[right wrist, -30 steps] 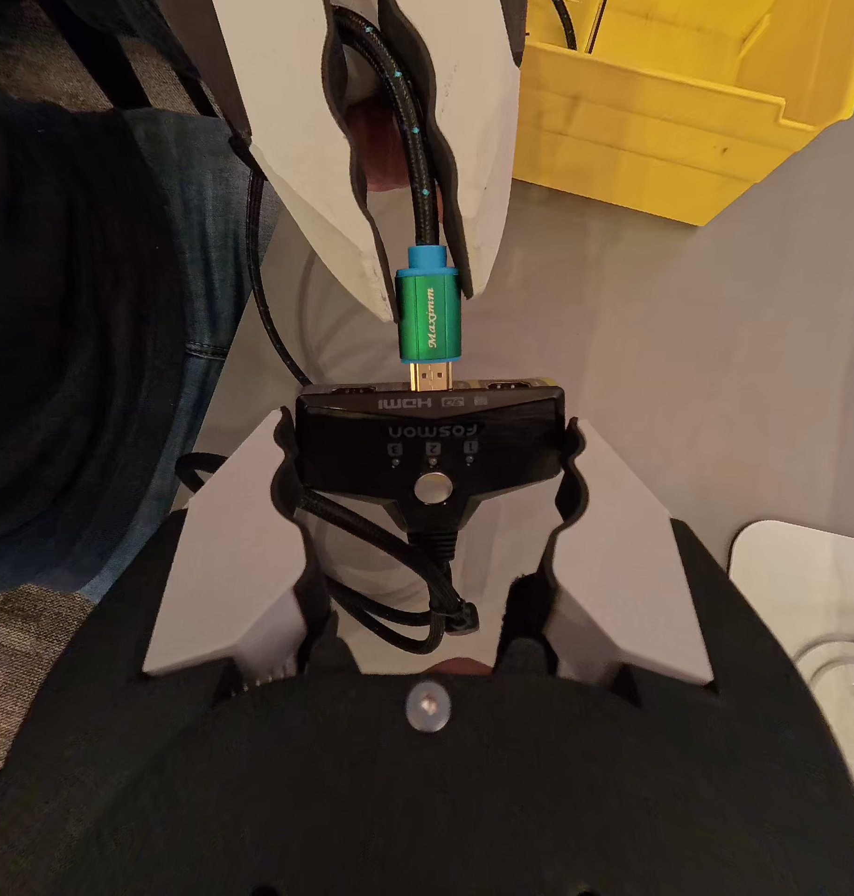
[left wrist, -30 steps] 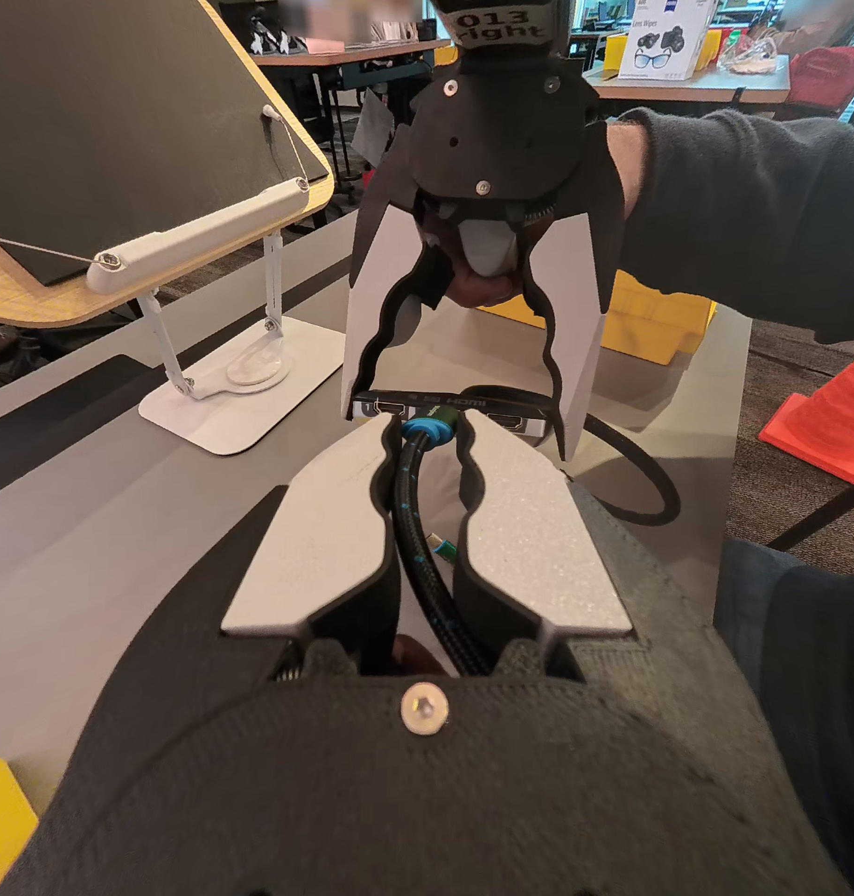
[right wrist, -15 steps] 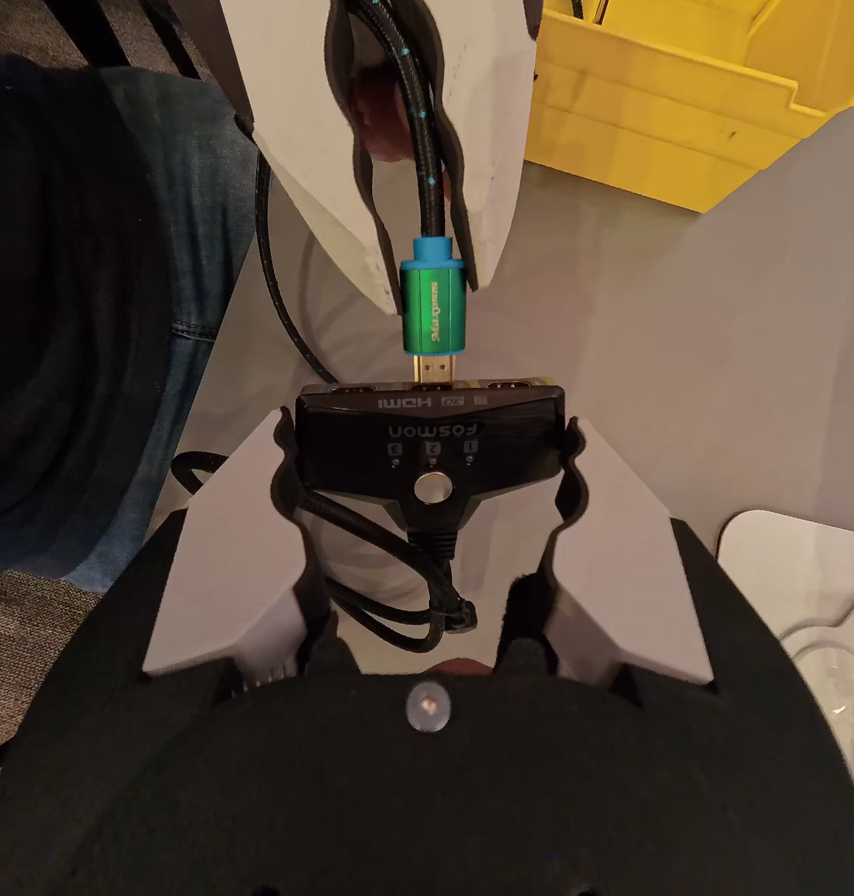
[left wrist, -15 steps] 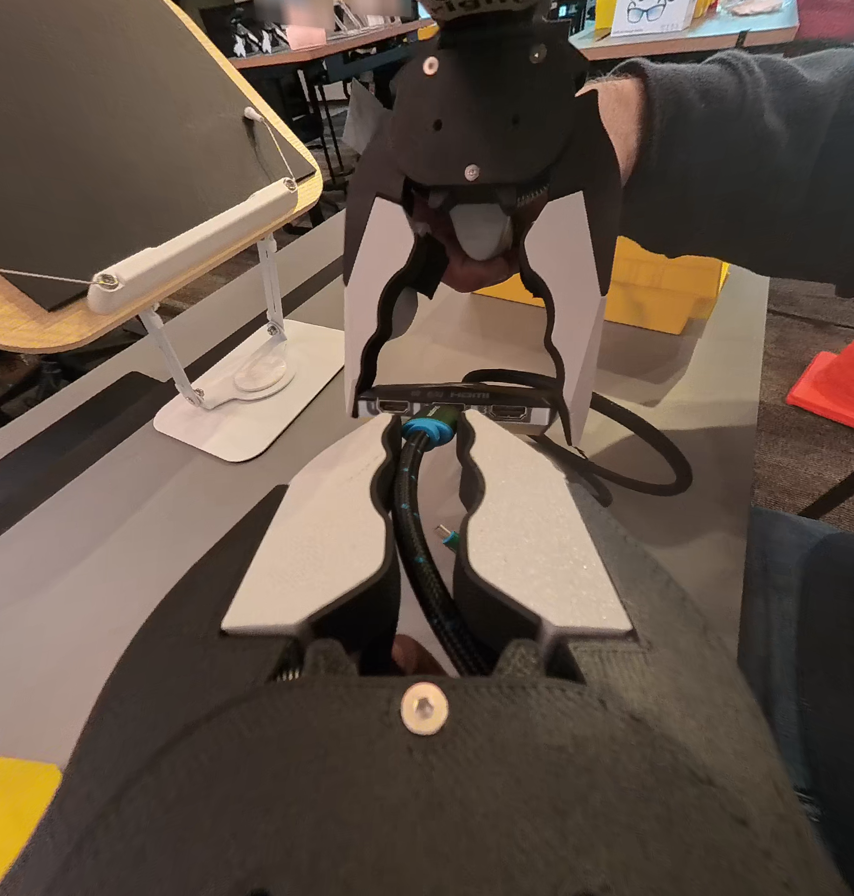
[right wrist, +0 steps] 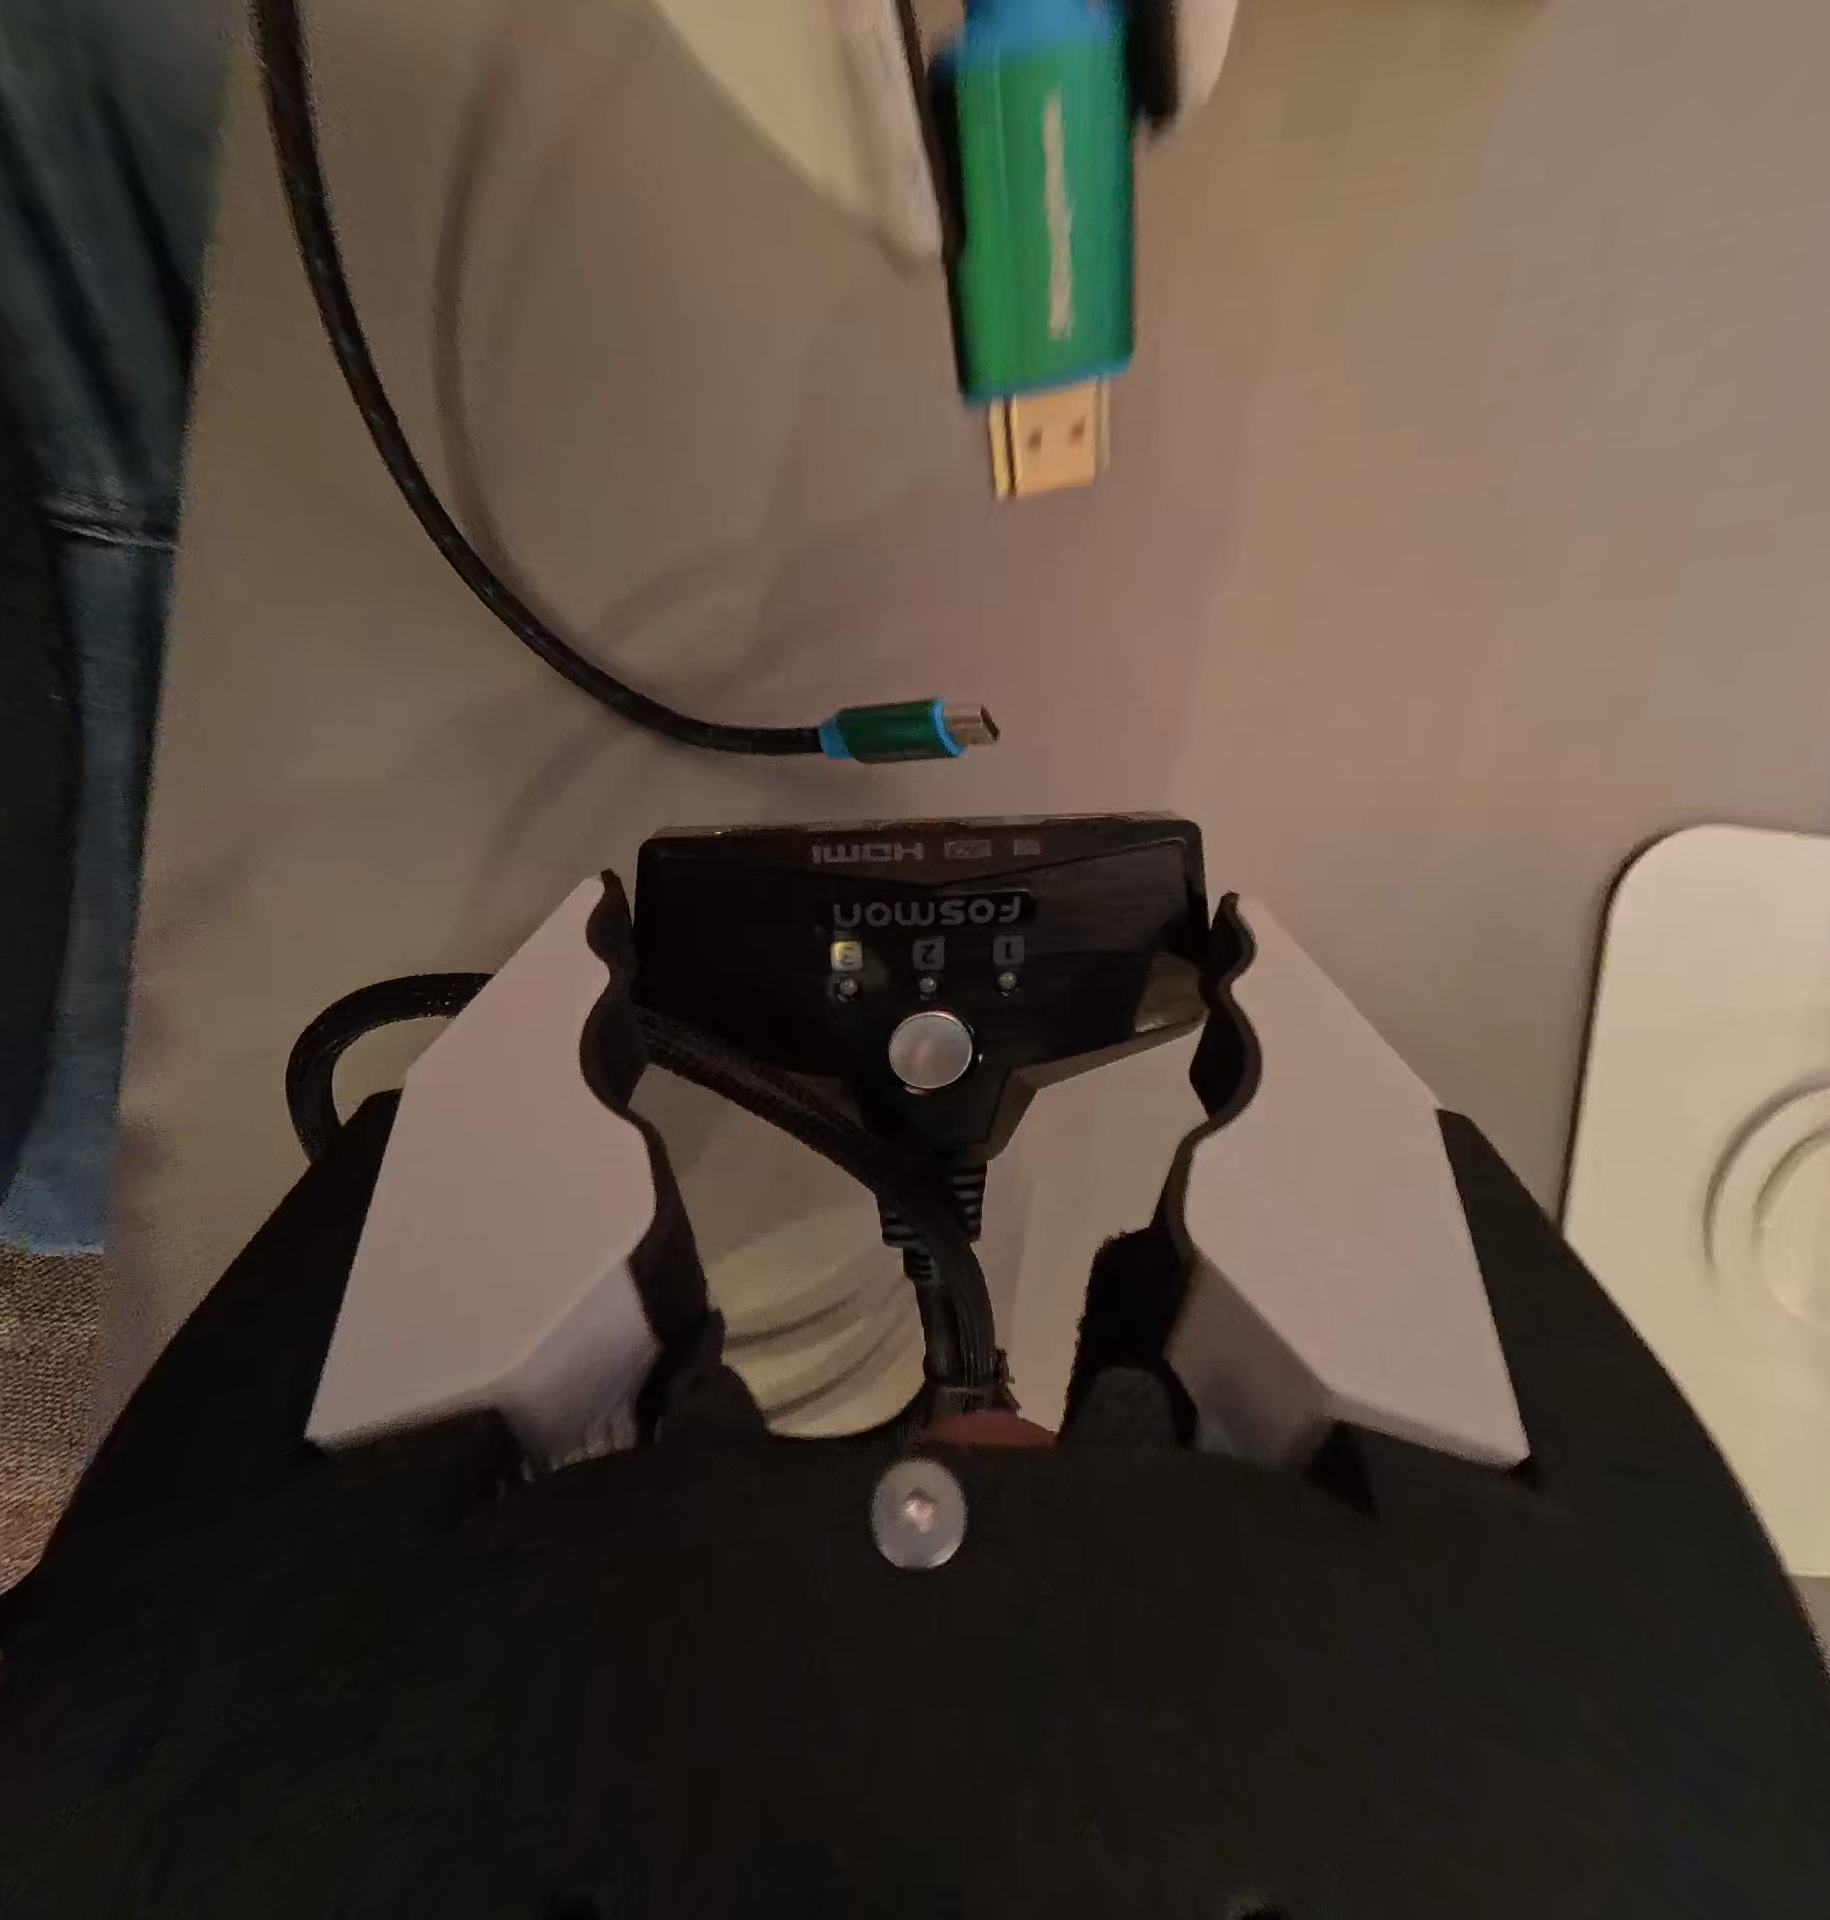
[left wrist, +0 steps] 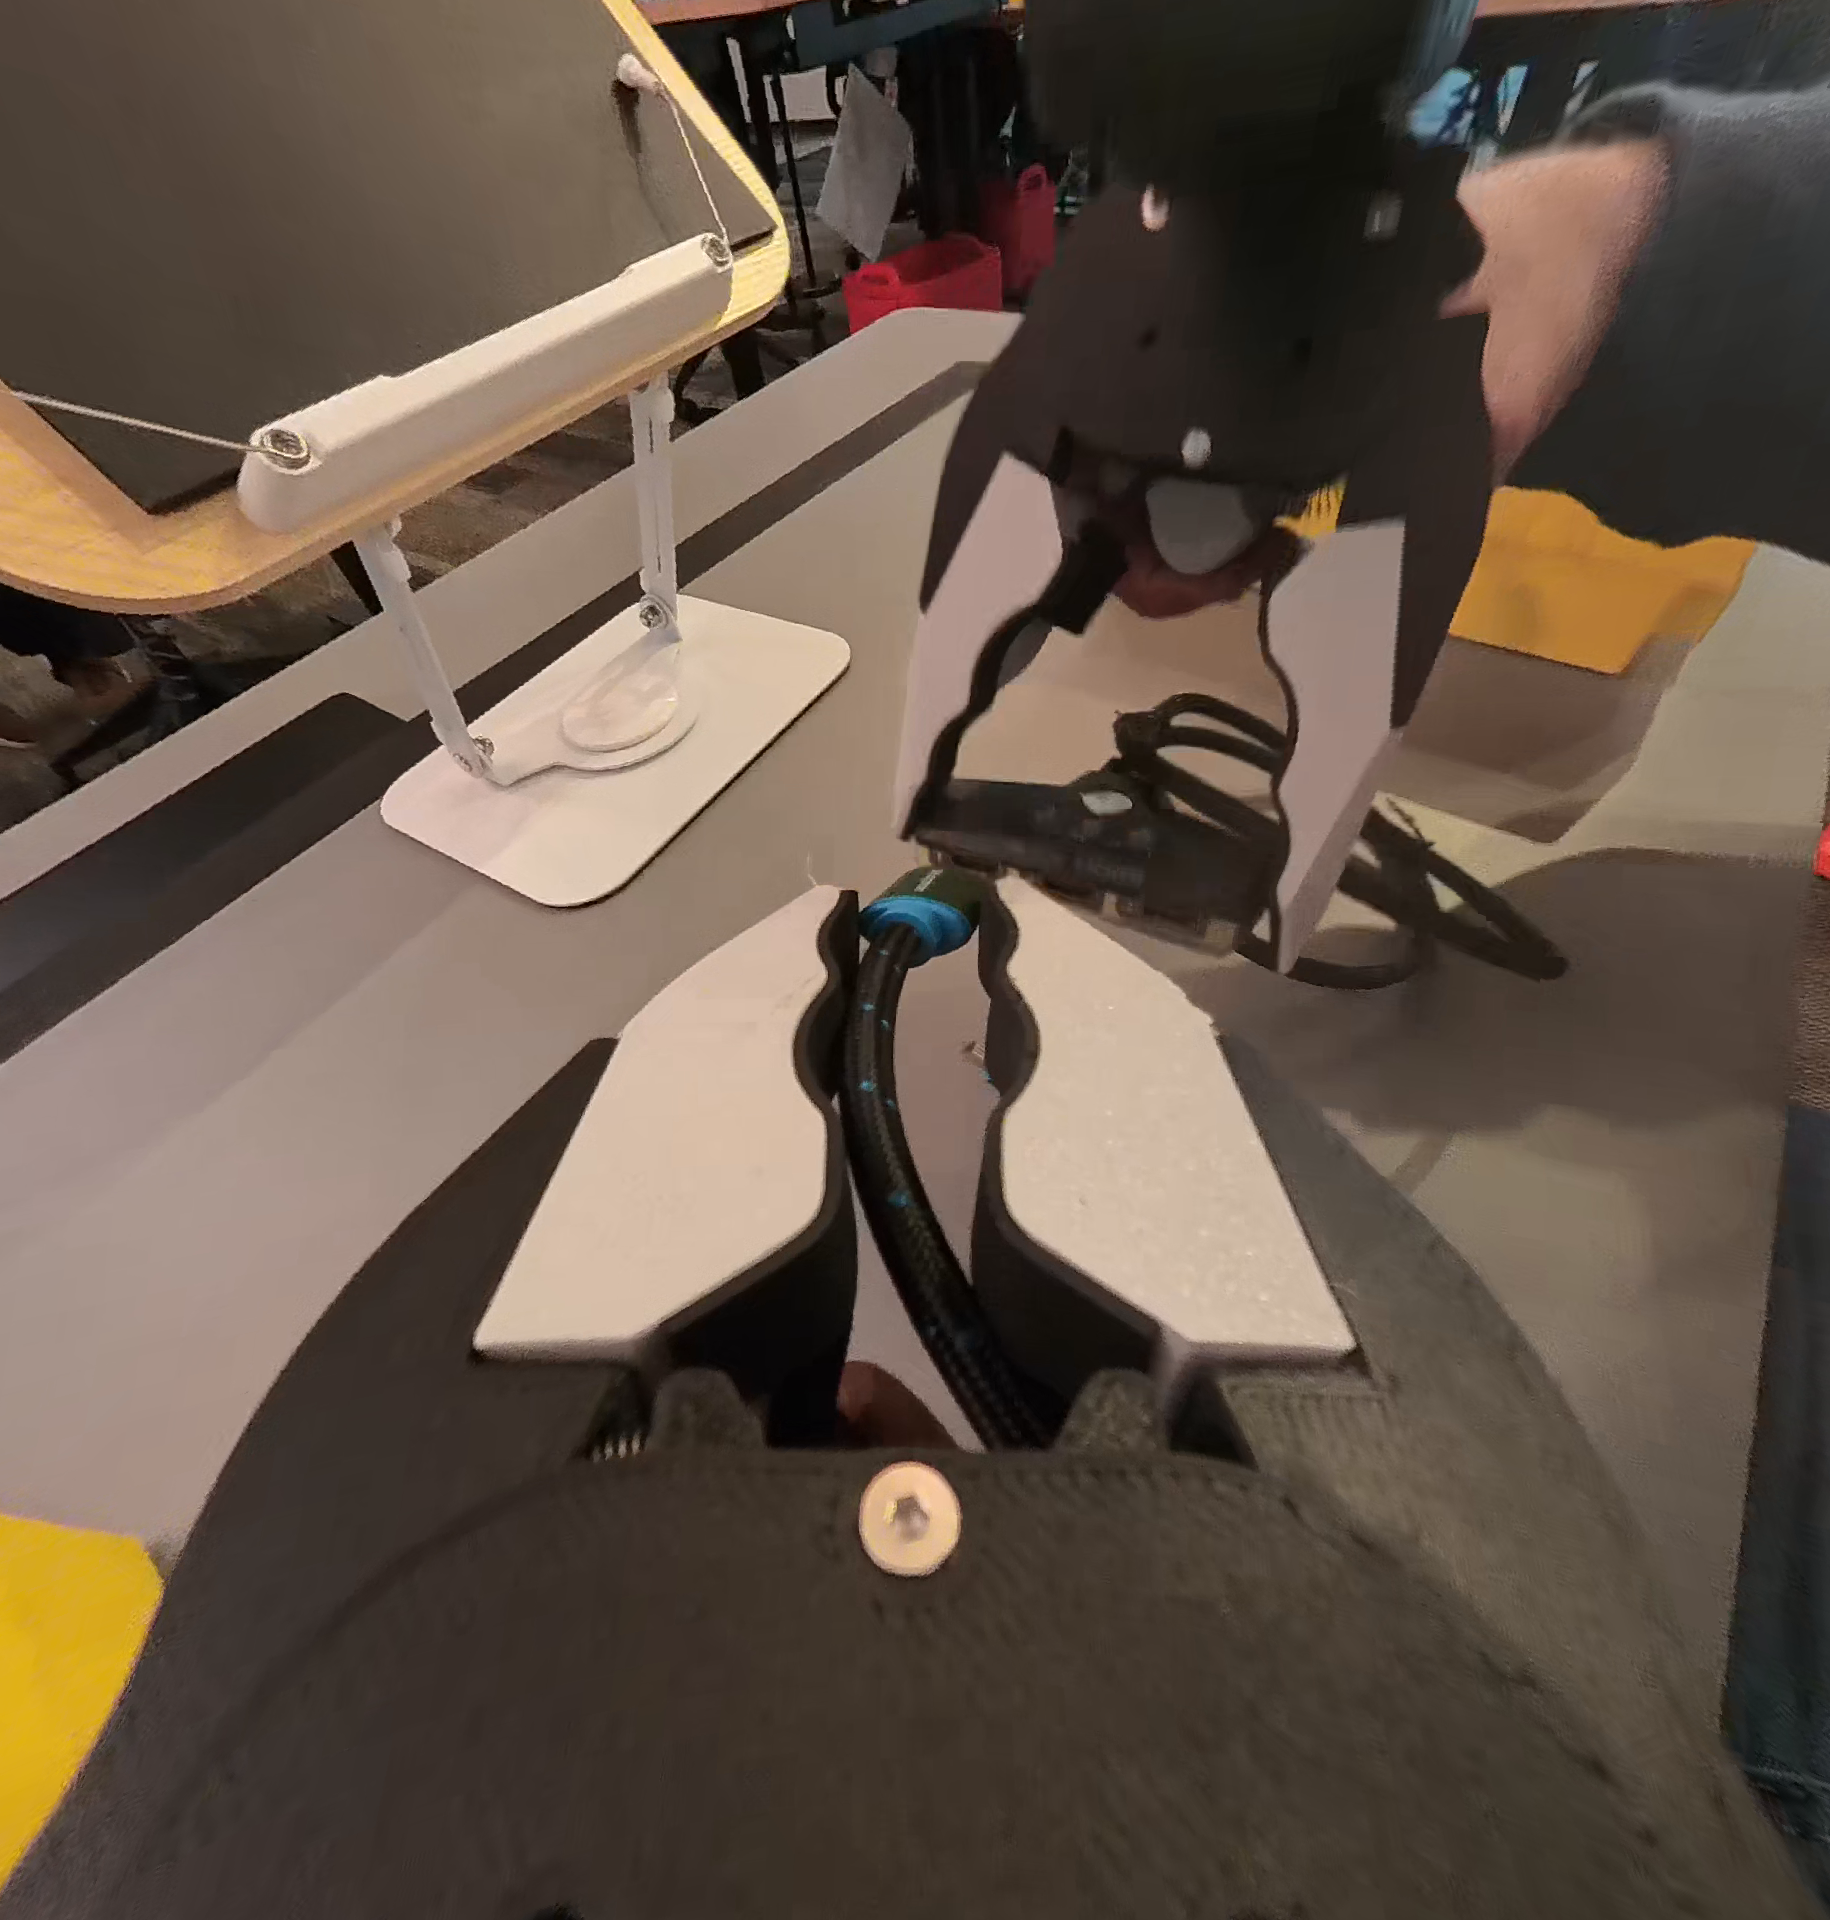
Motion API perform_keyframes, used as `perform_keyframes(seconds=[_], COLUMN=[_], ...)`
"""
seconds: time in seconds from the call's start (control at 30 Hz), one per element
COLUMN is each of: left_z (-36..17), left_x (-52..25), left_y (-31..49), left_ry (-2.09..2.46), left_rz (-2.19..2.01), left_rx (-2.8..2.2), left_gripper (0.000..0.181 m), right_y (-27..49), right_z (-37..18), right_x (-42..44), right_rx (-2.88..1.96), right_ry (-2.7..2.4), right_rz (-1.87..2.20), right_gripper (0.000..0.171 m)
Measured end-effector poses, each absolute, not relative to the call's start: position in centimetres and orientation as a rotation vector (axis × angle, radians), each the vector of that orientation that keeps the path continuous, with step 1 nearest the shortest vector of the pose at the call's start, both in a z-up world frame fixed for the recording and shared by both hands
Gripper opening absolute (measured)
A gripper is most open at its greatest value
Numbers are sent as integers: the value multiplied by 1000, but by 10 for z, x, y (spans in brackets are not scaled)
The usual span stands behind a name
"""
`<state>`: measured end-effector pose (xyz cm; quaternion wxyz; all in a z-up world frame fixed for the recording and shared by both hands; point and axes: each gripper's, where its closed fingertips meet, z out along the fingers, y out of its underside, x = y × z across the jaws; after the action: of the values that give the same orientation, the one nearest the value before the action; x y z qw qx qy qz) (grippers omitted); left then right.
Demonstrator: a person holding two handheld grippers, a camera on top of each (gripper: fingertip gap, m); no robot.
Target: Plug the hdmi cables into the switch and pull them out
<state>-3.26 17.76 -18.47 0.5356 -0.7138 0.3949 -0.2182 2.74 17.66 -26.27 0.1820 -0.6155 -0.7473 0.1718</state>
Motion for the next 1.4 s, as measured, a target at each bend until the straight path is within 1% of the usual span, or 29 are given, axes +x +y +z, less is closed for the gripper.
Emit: perform_keyframes(seconds=[0.17, 0.37, 0.47, 0.53, 0.63, 0.7, 0.8, 0.87, 1.0, 1.1, 1.23, 1.37, 1.4], left_z=[-183, -187, -186, -186, -185, -181, -176, -175, -177, -176, -173, -168, -167], left_x=[-37, -38, -39, -39, -39, -37, -37, -37, -34, -33, -30, -26, -24], left_y=[185, 186, 186, 186, 185, 184, 184, 184, 183, 182, 180, 178, 177], left_ry=[896, 866, 866, 862, 848, 831, 820, 817, 824, 831, 787, 703, 680], left_rz=[-542, -585, -597, -610, -633, -673, -697, -706, -717, -723, -811, -963, -1001], left_rx=[-1701, -1707, -1698, -1699, -1705, -1702, -1698, -1696, -1697, -1697, -1716, -1721, -1719], left_gripper=[21, 21, 21, 21, 21, 21, 21, 21, 21, 21, 21, 21, 21], right_y=[176, 175, 170, 171, 177, 185, 186, 185, 183, 182, 184, 190, 191], right_z=[-300, -327, -331, -329, -314, -294, -259, -248, -231, -214, -191, -183, -181], right_x=[32, 39, 40, 41, 40, 39, 33, 33, 19, 2, -19, -27, -27], right_rx=[-1796, -1848, -1877, -1878, -1848, -1795, -1709, -1686, -1610, -1480, -1250, -1042, -1004], right_ry=[-2124, -2172, -2175, -2167, -2112, -2045, -1941, -1924, -1868, -1826, -1750, -1728, -1723], right_rz=[465, 429, 489, 505, 481, 433, 471, 480, 529, 523, 323, -19, -77], right_gripper=[108, 108, 108, 108, 100, 100, 90, 89, 77, 55, 35, 26, 16])
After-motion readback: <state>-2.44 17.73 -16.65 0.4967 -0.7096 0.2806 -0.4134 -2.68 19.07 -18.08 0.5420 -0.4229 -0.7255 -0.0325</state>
